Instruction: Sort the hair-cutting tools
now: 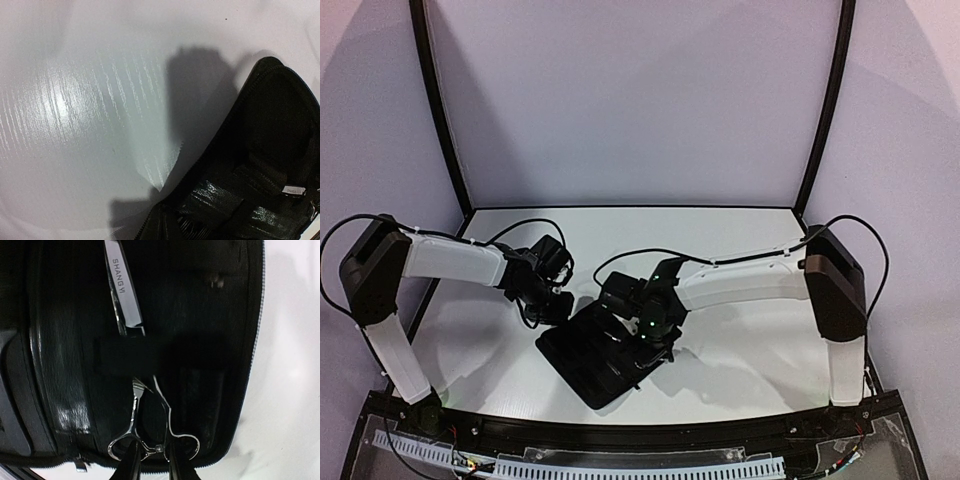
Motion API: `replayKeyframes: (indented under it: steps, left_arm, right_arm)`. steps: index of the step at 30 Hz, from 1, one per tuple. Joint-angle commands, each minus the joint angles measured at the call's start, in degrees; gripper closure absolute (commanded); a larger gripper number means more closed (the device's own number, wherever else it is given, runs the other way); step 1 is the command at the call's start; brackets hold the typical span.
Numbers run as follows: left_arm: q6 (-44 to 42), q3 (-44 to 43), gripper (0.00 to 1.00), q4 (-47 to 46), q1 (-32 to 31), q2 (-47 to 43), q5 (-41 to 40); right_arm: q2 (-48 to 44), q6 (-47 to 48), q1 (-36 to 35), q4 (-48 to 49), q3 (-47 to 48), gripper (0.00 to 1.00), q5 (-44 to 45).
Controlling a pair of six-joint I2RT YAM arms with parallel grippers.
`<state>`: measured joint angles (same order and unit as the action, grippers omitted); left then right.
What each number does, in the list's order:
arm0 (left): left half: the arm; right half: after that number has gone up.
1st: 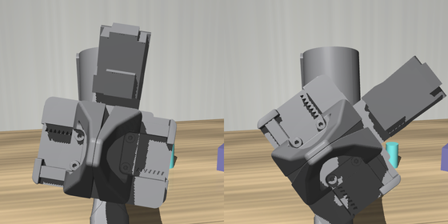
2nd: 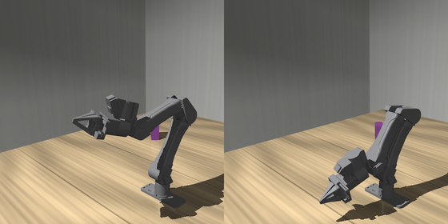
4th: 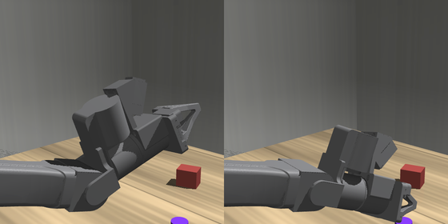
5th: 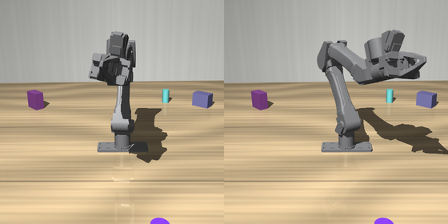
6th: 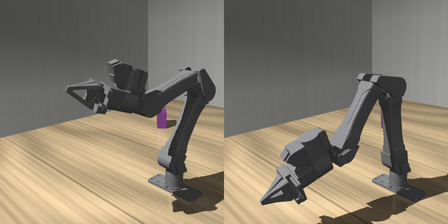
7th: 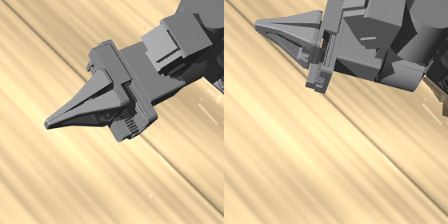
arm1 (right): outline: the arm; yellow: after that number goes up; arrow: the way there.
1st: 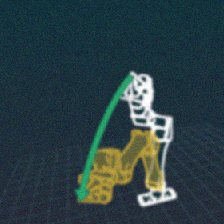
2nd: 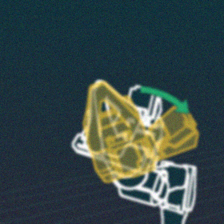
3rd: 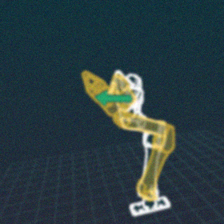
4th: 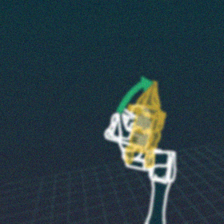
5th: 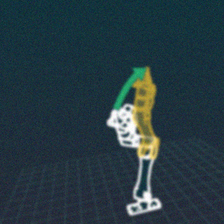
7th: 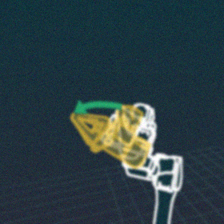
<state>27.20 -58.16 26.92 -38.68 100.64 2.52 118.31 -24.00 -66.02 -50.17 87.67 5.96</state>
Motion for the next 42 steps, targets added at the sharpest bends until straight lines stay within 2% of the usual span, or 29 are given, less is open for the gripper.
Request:
replayKeyframes:
  steps: [1,14,21,29,33,38,41,42]
  left_arm:
    - [0.0,1.5,0.99,-0.1,-0.3,5.1,0.6]
    - [1.7,1.3,0.99,-1.1,-0.3,5.1,3.1]
    - [2.2,1.3,0.99,-1.0,-0.2,4.9,3.6]
    - [2.6,0.5,0.99,0.3,-0.3,3.9,1.7]
    - [2.8,-0.7,0.96,1.4,-0.3,2.6,0.6]
    - [3.0,-2.9,0.83,3.1,-0.3,-1.4,-1.7]
    - [3.0,-4.7,0.69,4.5,-0.3,-3.7,-3.9]
    - [3.0,-5.5,0.62,5.2,-0.3,-4.6,-4.5]
  right_arm:
    - [3.1,-0.4,-0.5,-2.1,3.9,0.82,2.8]
    - [7.3,-4.6,-0.4,3.6,10.0,0.83,-4.1]
    - [8.9,-6.9,-0.4,4.7,10.1,0.80,-3.8]
    - [3.6,-6.4,-0.5,3.4,7.7,0.57,-1.2]
    - [-1.6,-4.1,-0.6,3.0,6.5,0.54,-0.9]
    - [-11.7,-2.0,-0.5,4.5,2.8,0.41,-0.2]
    - [-17.2,-1.7,-0.5,5.8,0.3,0.25,1.4]
    - [-19.1,-1.5,-0.5,6.1,-0.8,0.18,2.4]
